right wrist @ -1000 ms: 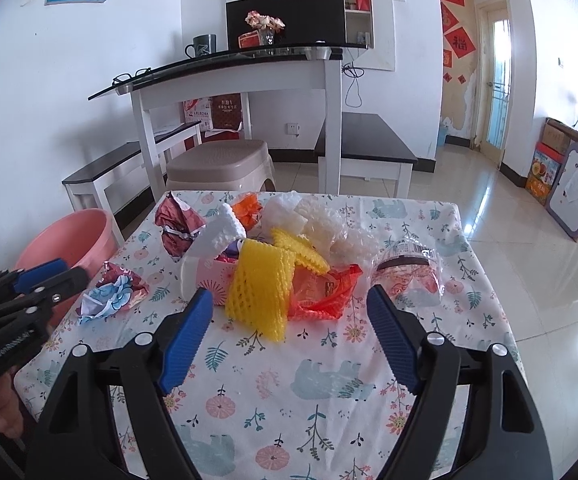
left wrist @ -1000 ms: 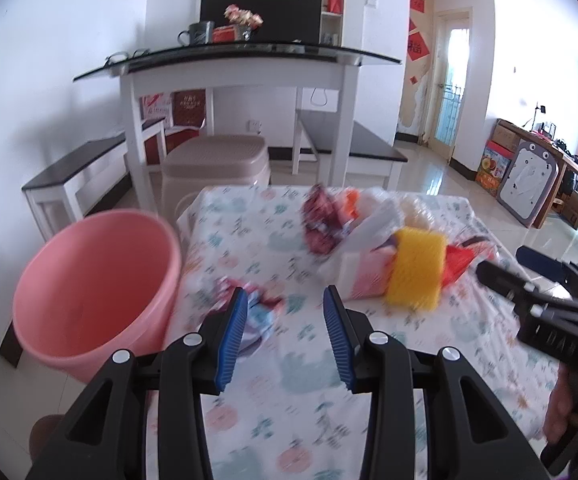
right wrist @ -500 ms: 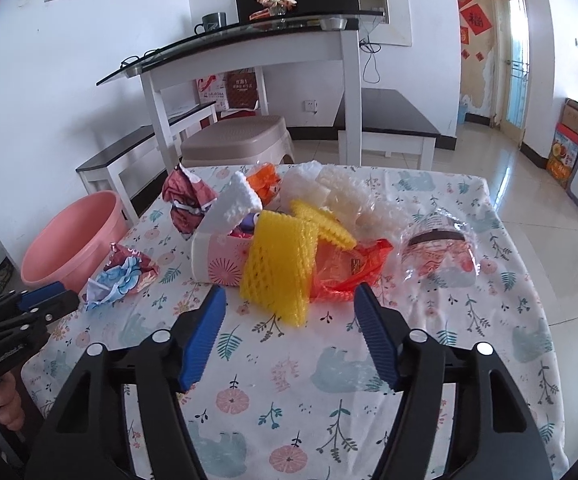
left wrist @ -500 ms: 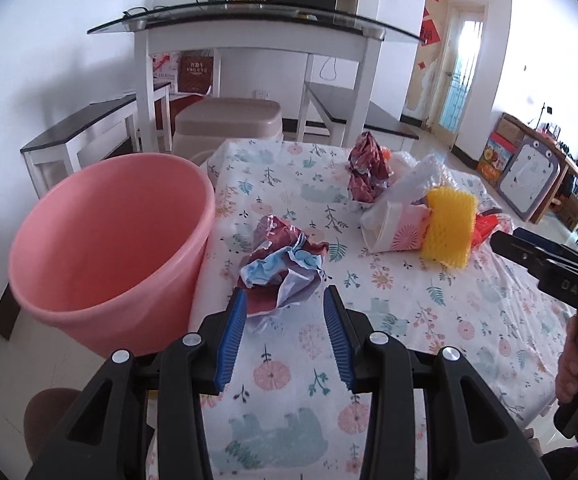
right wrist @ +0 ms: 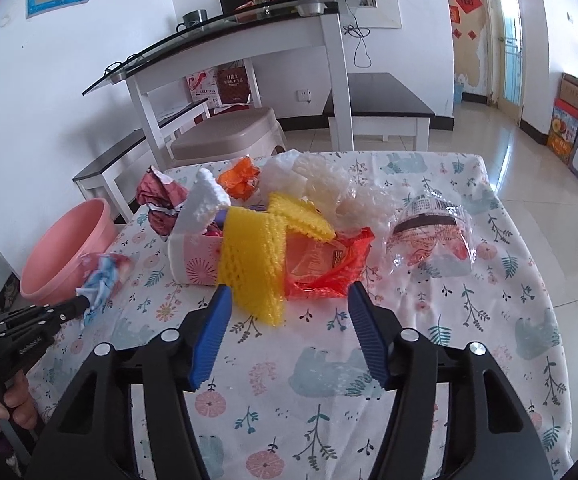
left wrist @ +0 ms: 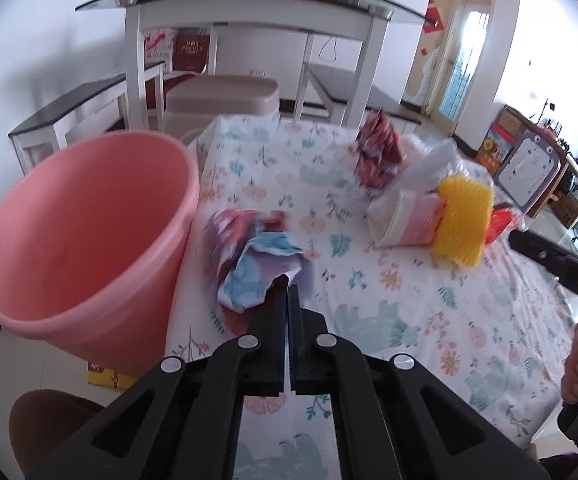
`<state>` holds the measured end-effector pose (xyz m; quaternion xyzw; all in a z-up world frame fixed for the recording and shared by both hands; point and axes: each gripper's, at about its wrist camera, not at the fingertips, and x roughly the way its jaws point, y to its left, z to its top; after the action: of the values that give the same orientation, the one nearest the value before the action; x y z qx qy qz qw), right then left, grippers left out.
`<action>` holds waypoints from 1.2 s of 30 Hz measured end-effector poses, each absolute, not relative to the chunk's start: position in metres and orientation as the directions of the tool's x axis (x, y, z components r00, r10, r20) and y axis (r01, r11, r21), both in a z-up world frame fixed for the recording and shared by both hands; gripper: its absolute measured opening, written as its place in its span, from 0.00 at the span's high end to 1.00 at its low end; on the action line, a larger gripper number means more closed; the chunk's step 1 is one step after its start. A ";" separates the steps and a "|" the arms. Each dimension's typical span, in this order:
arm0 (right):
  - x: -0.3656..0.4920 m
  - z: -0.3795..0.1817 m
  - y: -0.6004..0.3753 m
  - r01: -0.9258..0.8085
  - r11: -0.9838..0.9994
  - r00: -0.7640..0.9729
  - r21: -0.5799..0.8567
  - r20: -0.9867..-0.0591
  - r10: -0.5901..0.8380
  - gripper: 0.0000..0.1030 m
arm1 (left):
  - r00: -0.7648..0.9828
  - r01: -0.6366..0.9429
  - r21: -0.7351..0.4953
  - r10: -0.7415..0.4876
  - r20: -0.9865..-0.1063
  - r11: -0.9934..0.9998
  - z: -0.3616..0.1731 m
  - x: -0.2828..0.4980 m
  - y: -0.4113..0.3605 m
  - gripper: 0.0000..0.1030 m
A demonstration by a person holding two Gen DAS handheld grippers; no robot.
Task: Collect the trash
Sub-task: 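Grasp the crumpled blue-pink wrapper with the left tool while the right tool grasps the yellow foam net, then carry the yellow foam net over the pink bucket and open the right tool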
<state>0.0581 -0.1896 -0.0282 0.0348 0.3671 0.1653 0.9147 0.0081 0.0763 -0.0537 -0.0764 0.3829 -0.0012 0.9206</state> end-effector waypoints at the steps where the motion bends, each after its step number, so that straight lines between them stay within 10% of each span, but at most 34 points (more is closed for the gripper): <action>1: 0.061 -0.029 -0.192 -0.276 0.941 0.668 0.197 -0.664 0.335 0.46 | 0.715 -0.053 -0.148 -0.066 -0.696 0.988 -0.050 0.007 0.077 1.00; 14: 0.087 -0.020 -0.182 -0.327 0.912 0.644 0.246 -0.648 0.406 0.53 | 0.766 0.025 -0.201 -0.148 -0.626 0.979 -0.027 -0.001 0.065 1.00; 20: 0.102 -0.029 -0.169 -0.331 0.909 0.607 0.252 -0.681 0.410 0.88 | 0.774 0.049 -0.186 -0.155 -0.614 0.981 -0.024 -0.008 0.060 1.00; 36: 0.058 0.051 -0.122 -0.503 0.834 0.657 0.226 -0.526 0.540 0.89 | 0.877 -0.038 -0.165 -0.047 -0.479 0.986 0.019 -0.042 0.102 1.00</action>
<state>0.0577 -0.1225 0.0506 0.0303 0.2986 0.2866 0.9098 -0.0420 0.1022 0.0191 -0.0849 0.2482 -0.0024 0.9650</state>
